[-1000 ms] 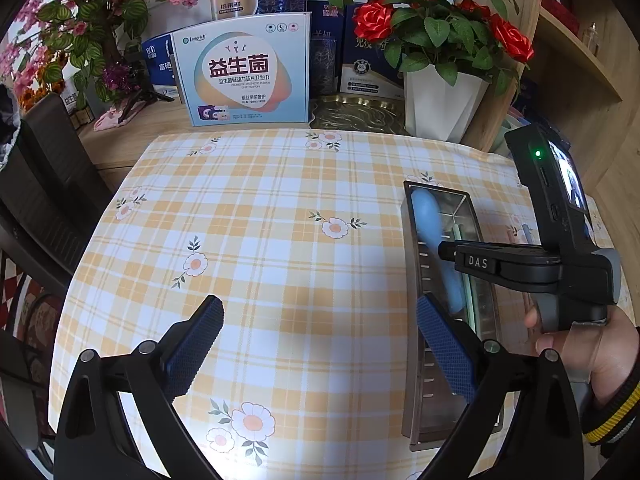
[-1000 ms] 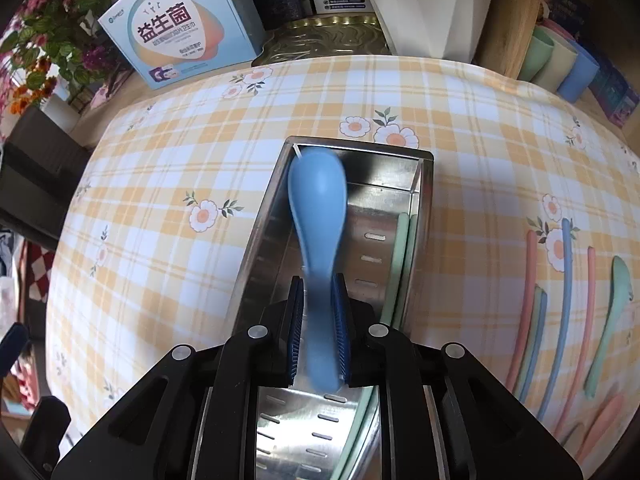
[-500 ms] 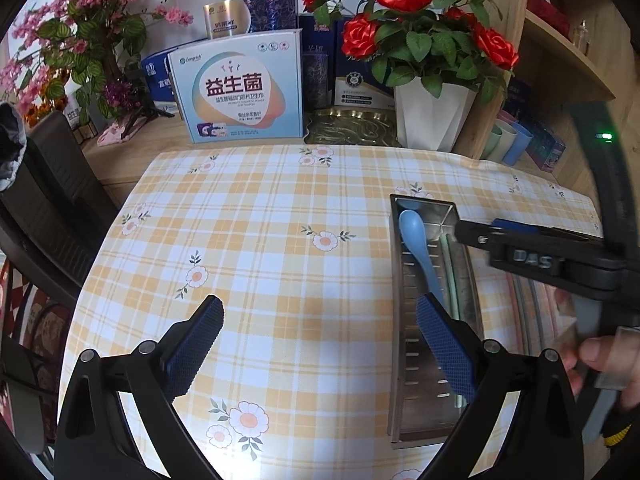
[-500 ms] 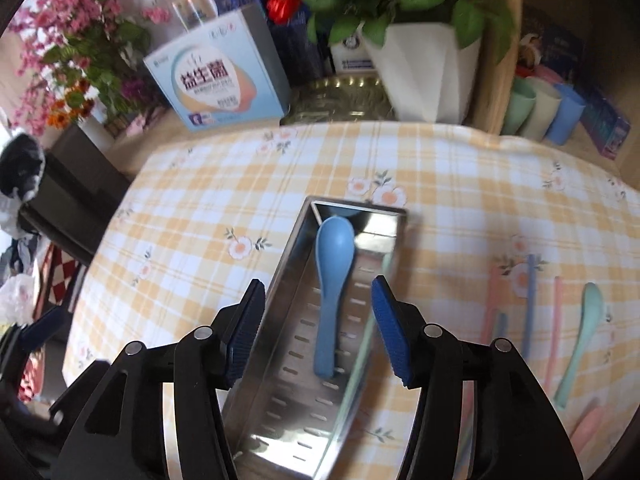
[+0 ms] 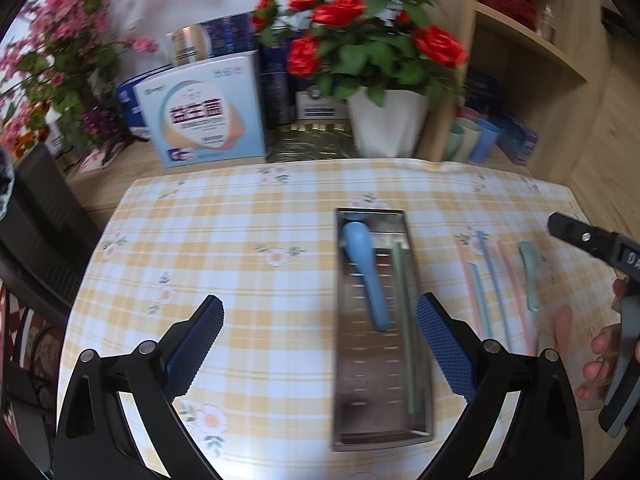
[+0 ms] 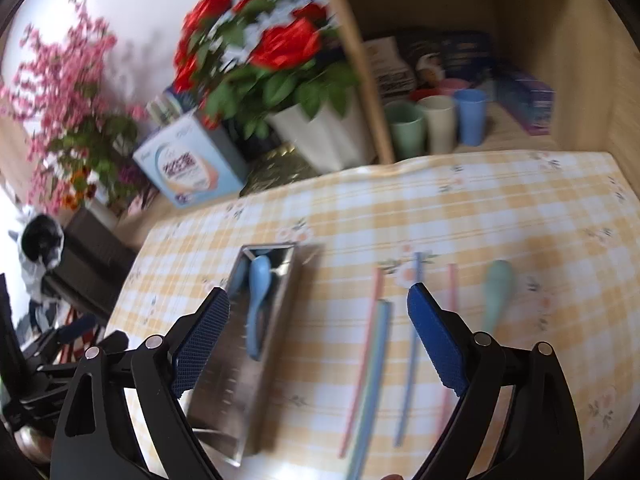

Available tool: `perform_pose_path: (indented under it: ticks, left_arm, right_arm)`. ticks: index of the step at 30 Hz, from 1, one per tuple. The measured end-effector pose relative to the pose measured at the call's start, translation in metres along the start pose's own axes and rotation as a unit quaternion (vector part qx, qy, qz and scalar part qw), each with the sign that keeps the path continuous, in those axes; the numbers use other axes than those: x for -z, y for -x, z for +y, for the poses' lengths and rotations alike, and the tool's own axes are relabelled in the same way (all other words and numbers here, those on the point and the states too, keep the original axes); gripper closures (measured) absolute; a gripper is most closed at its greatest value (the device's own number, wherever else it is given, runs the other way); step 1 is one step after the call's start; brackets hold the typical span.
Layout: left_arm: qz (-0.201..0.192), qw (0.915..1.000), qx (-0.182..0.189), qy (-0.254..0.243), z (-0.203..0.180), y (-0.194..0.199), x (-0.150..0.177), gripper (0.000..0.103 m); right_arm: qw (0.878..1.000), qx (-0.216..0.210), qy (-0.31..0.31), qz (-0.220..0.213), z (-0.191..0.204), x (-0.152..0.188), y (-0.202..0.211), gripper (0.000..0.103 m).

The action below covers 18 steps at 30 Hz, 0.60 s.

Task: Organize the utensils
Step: 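Move the left tool back to the chopsticks and grasp a pink chopstick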

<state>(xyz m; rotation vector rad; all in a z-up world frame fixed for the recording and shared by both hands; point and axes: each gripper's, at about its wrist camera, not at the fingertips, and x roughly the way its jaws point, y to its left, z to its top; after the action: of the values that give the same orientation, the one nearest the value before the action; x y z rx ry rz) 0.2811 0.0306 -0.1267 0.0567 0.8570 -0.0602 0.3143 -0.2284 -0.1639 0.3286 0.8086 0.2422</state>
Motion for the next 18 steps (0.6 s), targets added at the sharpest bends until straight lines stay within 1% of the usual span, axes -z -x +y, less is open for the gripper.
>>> perform_pose_path:
  ticks: [3, 4, 6, 8, 9, 11, 13, 15, 16, 18]
  left_arm:
    - [0.005, 0.9996, 0.02, -0.02, -0.024, -0.005, 0.001, 0.008]
    - [0.008, 0.999, 0.033, -0.03, -0.038, -0.008, 0.001, 0.009]
    - [0.014, 0.9978, 0.047, -0.044, -0.056, -0.013, 0.003, 0.009]
    - [0.026, 0.9955, 0.067, -0.062, -0.079, -0.023, 0.007, 0.009]
    - [0.035, 0.9943, 0.074, -0.068, -0.089, -0.029, 0.01, 0.011]
    - [0.058, 0.991, 0.092, -0.079, -0.109, -0.045, 0.017, 0.027]
    - [0.092, 0.9858, 0.113, -0.084, -0.126, -0.066, 0.025, 0.065]
    - [0.123, 0.9813, 0.126, -0.077, -0.134, -0.084, 0.032, 0.082]
    - [0.136, 0.9787, 0.137, -0.07, -0.139, -0.095, 0.036, 0.086]
    - [0.143, 0.9775, 0.14, -0.067, -0.144, -0.108, 0.039, 0.086]
  right_arm:
    - [1.0, 0.011, -0.011, -0.023, -0.027, 0.005, 0.021, 0.016]
    - [0.999, 0.016, -0.015, -0.029, -0.038, 0.009, 0.027, 0.016]
    - [0.999, 0.026, -0.018, -0.029, -0.053, 0.016, 0.033, 0.016]
    - [0.999, 0.035, -0.021, -0.02, -0.069, 0.025, 0.036, 0.016]
    - [0.999, 0.043, -0.021, -0.016, -0.075, 0.029, 0.037, 0.016]
    - [0.998, 0.065, -0.022, -0.01, -0.088, 0.038, 0.039, 0.016]
    - [0.997, 0.068, -0.03, -0.006, -0.101, 0.047, 0.04, 0.015]
    - [0.997, 0.065, -0.046, -0.001, -0.115, 0.057, 0.04, 0.015]
    - [0.997, 0.064, -0.052, 0.001, -0.121, 0.061, 0.04, 0.015]
    - [0.996, 0.068, -0.062, 0.004, -0.133, 0.068, 0.038, 0.015]
